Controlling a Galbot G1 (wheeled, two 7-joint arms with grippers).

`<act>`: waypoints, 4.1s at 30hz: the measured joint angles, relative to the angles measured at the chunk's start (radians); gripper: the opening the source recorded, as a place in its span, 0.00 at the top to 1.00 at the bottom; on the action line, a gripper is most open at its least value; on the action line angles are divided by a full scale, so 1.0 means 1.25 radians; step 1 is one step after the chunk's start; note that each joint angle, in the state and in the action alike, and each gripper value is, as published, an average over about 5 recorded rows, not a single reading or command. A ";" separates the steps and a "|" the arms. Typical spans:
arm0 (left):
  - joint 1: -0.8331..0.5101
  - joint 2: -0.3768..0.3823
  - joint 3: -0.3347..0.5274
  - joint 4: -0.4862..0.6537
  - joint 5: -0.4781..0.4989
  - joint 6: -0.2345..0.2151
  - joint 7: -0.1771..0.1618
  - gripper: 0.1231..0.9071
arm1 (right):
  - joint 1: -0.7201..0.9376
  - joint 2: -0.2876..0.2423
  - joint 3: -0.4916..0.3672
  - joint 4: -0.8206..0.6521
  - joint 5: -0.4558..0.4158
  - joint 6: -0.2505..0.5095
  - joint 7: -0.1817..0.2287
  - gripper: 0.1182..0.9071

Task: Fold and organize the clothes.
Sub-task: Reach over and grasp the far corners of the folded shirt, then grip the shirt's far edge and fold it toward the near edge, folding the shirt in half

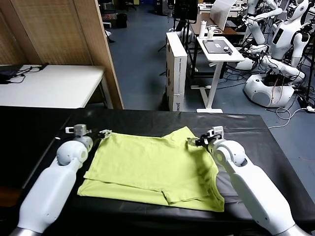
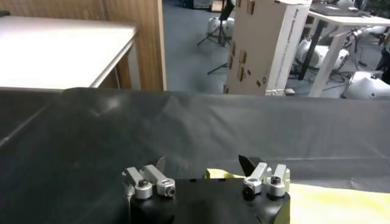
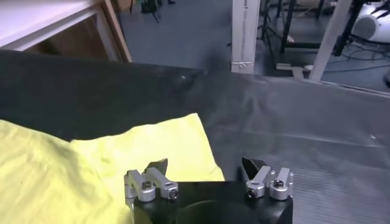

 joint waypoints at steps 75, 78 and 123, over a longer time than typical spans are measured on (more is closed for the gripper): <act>0.584 0.121 -0.296 -0.510 0.002 -0.028 0.022 0.90 | -0.650 -0.225 0.269 0.615 -0.027 0.039 -0.014 0.97; 0.611 0.115 -0.306 -0.520 0.012 -0.029 0.027 0.90 | -0.670 -0.230 0.268 0.619 -0.031 0.036 -0.014 0.97; 0.610 0.025 -0.370 -0.485 0.040 -0.064 0.003 0.00 | -0.628 -0.100 0.361 0.535 -0.069 0.087 -0.025 0.00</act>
